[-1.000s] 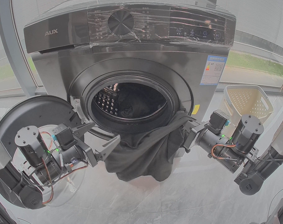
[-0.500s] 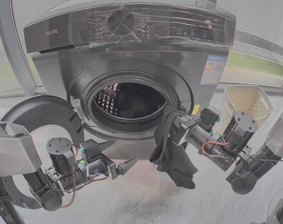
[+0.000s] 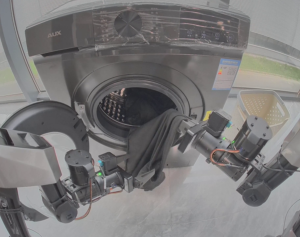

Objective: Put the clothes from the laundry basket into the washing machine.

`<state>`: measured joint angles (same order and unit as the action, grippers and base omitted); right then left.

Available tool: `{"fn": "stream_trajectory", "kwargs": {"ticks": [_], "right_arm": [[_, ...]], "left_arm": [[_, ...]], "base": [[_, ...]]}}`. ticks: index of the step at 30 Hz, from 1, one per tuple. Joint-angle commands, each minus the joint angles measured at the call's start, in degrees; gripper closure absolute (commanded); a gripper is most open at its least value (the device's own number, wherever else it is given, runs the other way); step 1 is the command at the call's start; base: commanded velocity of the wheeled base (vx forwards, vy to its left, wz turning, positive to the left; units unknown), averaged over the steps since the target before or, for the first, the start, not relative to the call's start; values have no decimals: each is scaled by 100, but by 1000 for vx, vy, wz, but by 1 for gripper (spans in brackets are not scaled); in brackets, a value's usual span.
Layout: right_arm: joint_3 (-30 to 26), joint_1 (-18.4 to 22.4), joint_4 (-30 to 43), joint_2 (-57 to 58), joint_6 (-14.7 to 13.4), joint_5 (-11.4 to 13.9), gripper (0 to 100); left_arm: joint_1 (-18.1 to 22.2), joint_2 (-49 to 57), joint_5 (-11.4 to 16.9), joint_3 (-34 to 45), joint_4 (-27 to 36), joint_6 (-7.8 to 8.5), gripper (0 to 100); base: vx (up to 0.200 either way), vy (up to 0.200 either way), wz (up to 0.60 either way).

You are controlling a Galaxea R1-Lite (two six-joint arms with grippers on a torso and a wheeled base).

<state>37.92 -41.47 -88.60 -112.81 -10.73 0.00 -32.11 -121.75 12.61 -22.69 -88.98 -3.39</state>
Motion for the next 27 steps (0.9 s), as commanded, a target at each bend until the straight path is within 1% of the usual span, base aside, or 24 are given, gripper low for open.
{"fn": "stream_trajectory", "kwargs": {"ticks": [1, 5, 9, 15, 27], "right_arm": [[40, -107, 1, -22, 1, -9, 100], [127, -212, 1, -83, 1, -18, 100], [198, -282, 1, -145, 1, -18, 100], [198, -379, -8, -153, 1, -35, 100], [127, -599, -8, -92, 18, -62, 100]], "left_arm": [[-6, -174, -12, -78, -41, -4, 0], [-6, -209, -4, -113, -41, -4, 0], [12, -288, -74, -227, -41, 5, 0], [3, -561, -92, -447, -41, 5, 0], [47, -1176, -92, -1344, -41, -39, 0]], "base": [[0, 0, 0], [0, 0, 0], [0, 0, 0], [0, 0, 0], [0, 0, 0]]}}
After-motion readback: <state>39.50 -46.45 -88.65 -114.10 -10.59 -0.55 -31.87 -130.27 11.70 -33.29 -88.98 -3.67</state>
